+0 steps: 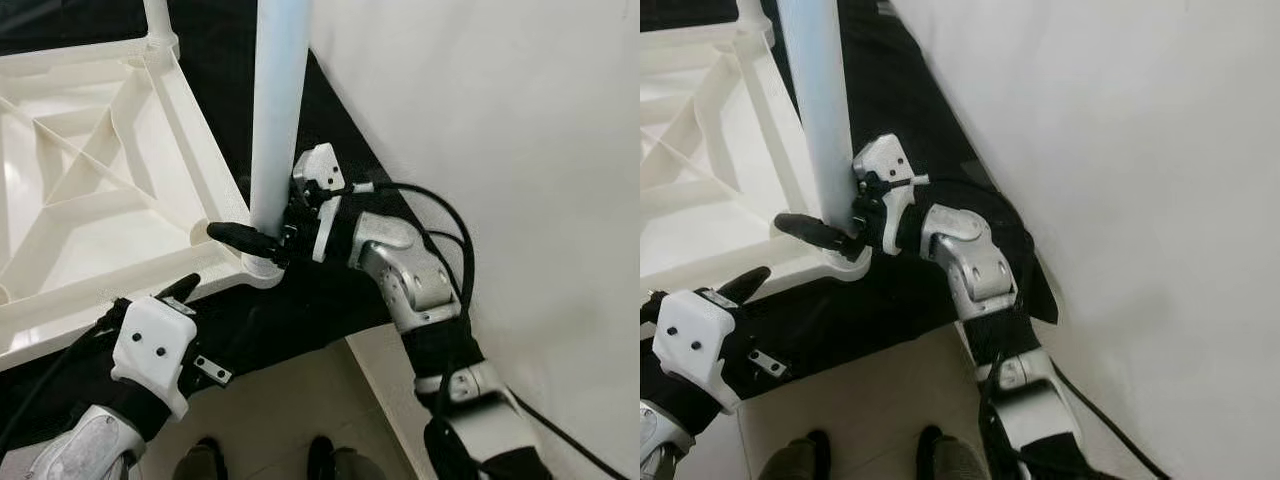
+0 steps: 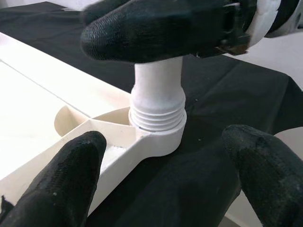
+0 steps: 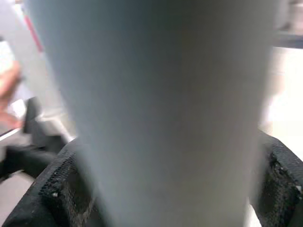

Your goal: Building children table

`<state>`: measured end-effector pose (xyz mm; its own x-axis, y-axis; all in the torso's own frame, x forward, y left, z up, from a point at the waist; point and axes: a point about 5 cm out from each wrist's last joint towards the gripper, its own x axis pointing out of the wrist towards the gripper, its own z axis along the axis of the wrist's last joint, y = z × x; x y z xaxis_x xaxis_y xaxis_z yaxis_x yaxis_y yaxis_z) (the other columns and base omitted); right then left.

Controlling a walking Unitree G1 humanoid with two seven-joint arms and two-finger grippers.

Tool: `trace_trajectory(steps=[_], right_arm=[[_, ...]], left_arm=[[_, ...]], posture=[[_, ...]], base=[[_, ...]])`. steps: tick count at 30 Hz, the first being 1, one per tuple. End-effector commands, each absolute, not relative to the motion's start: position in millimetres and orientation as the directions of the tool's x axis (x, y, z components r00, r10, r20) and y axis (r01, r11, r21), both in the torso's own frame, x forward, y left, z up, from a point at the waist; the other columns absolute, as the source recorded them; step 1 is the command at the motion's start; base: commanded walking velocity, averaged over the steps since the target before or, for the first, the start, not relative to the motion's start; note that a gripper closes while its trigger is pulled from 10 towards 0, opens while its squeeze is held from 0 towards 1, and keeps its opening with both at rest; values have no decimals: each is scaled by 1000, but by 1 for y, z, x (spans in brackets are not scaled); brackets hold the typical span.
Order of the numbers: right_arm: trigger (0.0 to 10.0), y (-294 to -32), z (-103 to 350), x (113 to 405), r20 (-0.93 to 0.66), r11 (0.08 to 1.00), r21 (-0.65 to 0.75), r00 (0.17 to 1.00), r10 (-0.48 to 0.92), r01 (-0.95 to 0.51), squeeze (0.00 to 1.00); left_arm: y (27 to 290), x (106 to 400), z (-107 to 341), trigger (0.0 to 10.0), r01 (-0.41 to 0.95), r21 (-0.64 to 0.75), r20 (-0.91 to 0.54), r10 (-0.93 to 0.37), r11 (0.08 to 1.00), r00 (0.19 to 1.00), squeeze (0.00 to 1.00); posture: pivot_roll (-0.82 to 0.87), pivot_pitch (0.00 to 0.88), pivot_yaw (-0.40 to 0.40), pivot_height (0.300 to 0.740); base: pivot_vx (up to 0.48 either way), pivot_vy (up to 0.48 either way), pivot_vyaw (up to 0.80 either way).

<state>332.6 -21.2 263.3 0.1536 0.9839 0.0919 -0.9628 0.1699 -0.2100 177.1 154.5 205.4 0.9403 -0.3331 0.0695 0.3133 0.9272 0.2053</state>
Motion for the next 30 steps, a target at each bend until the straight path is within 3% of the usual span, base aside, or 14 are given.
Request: trace_trajectory(steps=[1, 2, 3, 4, 9, 16, 17, 18, 21, 22, 23, 25, 26, 30], right_arm=[[10000, -16, 260, 328, 68, 63, -214, 50, 996, -975, 0], [9020, -14, 261, 328, 56, 20, -213, 8, 998, -977, 0], [9020, -14, 262, 329, 51, -6, -211, -17, 999, -978, 0], [0, -13, 263, 331, 51, -27, -203, -38, 998, -979, 0], [0, -11, 266, 337, 54, -72, -196, -85, 995, -978, 0], [0, -13, 268, 350, 55, 9, -208, -2, 998, -978, 0], [0, -16, 266, 354, 58, 80, -203, 70, 996, -976, 0], [0, -16, 266, 354, 58, 80, -203, 70, 996, -976, 0], [0, -41, 255, 365, 51, 331, -192, 327, 944, -924, 0], [0, -41, 255, 365, 51, 331, -192, 327, 944, -924, 0], [0, -49, 249, 368, 41, 409, -172, 408, 912, -896, 0], [0, -64, 230, 372, 6, 688, -145, 695, 719, -711, 0], [0, -68, 225, 372, -3, 750, -144, 758, 652, -646, 0], [0, -56, 184, 326, -68, 804, -166, 820, 568, -571, 0]], left_arm=[[151, 175, 200, 10000, 348, 181, 40, -361, 920, 932, 0], [150, 175, 200, 10000, 351, 181, 39, -364, 919, 931, 0], [150, 176, 199, 10000, 353, 181, 39, -365, 918, 930, 0], [149, 176, 199, 10000, 355, 181, 38, -367, 917, 929, 0], [148, 175, 200, 10000, 361, 181, 37, -373, 915, 927, 0], [148, 173, 200, 10000, 362, 180, 32, -374, 915, 927, 0], [148, 173, 200, 10000, 361, 179, 31, -372, 915, 928, 0], [148, 173, 200, 10000, 361, 179, 31, -372, 915, 928, 0], [149, 173, 200, 10000, 357, 179, 29, -368, 917, 929, 0], [149, 173, 200, 10000, 357, 179, 29, -368, 917, 929, 0], [150, 173, 199, 10000, 357, 179, 28, -367, 917, 930, 0], [150, 174, 200, 10000, 361, 175, 30, -371, 916, 928, 0], [150, 174, 200, 10000, 362, 174, 31, -372, 916, 928, 0], [150, 176, 201, 10000, 365, 174, 40, -377, 914, 925, 0]], posture=[[203, 300, -163, 740], [201, 299, -165, 740], [201, 300, -165, 740], [200, 301, -165, 740], [203, 308, -164, 740], [196, 323, -165, 740], [191, 328, -169, 740], [191, 328, -169, 740], [184, 339, -173, 740], [184, 339, -173, 740], [169, 341, -171, 740], [163, 340, -175, 740], [163, 340, -175, 740], [158, 336, -167, 740]], base=[[0, 0, 0], [0, 0, 0], [0, 0, 0], [0, 0, 0], [0, 0, 0], [0, 0, 0], [0, 0, 0], [0, 0, 0], [0, 0, 0], [0, 0, 0], [0, 0, 0], [0, 0, 0], [0, 0, 0], [0, 0, 0]])
